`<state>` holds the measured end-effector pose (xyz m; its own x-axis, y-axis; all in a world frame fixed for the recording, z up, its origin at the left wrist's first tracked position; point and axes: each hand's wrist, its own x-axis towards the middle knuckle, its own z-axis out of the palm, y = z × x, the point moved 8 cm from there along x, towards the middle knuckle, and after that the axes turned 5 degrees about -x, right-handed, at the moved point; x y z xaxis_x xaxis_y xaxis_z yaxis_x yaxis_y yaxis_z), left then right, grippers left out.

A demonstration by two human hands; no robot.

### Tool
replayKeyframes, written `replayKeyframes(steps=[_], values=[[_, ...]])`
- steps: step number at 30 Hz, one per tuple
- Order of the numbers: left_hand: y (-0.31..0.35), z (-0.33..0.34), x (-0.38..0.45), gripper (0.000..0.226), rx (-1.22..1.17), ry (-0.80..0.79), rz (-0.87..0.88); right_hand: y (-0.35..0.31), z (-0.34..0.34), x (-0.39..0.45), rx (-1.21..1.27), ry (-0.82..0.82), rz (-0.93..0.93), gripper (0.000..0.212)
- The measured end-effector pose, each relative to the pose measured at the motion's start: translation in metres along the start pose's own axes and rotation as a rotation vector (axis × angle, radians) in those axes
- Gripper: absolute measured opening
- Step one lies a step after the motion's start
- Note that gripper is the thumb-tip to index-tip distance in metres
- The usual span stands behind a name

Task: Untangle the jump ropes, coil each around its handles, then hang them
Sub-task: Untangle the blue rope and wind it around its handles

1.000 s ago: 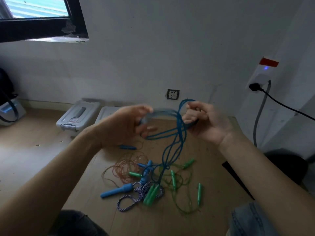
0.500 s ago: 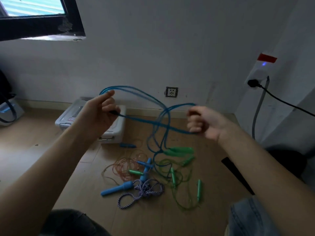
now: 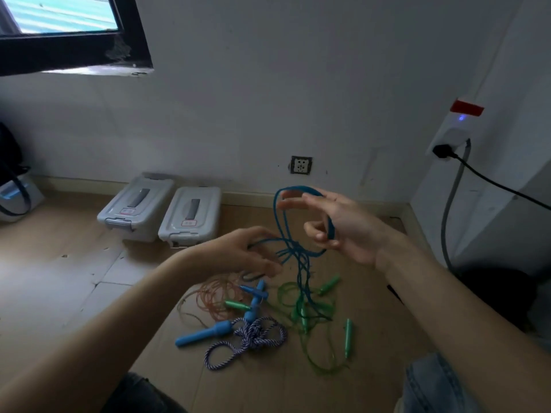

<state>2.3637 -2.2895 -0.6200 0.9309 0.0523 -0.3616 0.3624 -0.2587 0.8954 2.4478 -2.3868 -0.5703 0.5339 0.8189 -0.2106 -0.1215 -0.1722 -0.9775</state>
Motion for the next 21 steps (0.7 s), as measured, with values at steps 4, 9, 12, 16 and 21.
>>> replayKeyframes(steps=[4,9,12,16,21], values=[[0.020,-0.006,-0.001,0.019,-0.099,0.099,0.050,0.006,-0.007,0.004,-0.143,0.095,0.035,0.028],[0.012,-0.014,-0.006,0.057,0.408,0.200,-0.091,0.016,-0.015,0.003,-0.338,0.133,0.094,0.035],[0.004,0.007,0.004,0.053,0.611,0.161,-0.042,0.007,0.003,0.000,0.014,-0.067,0.080,0.031],[-0.009,0.027,0.022,0.027,0.152,0.183,-0.020,-0.007,0.039,-0.011,0.193,-0.392,0.014,0.037],[-0.011,0.025,0.029,0.022,-0.315,0.205,-0.060,-0.006,0.022,-0.007,0.180,-0.269,0.028,0.034]])
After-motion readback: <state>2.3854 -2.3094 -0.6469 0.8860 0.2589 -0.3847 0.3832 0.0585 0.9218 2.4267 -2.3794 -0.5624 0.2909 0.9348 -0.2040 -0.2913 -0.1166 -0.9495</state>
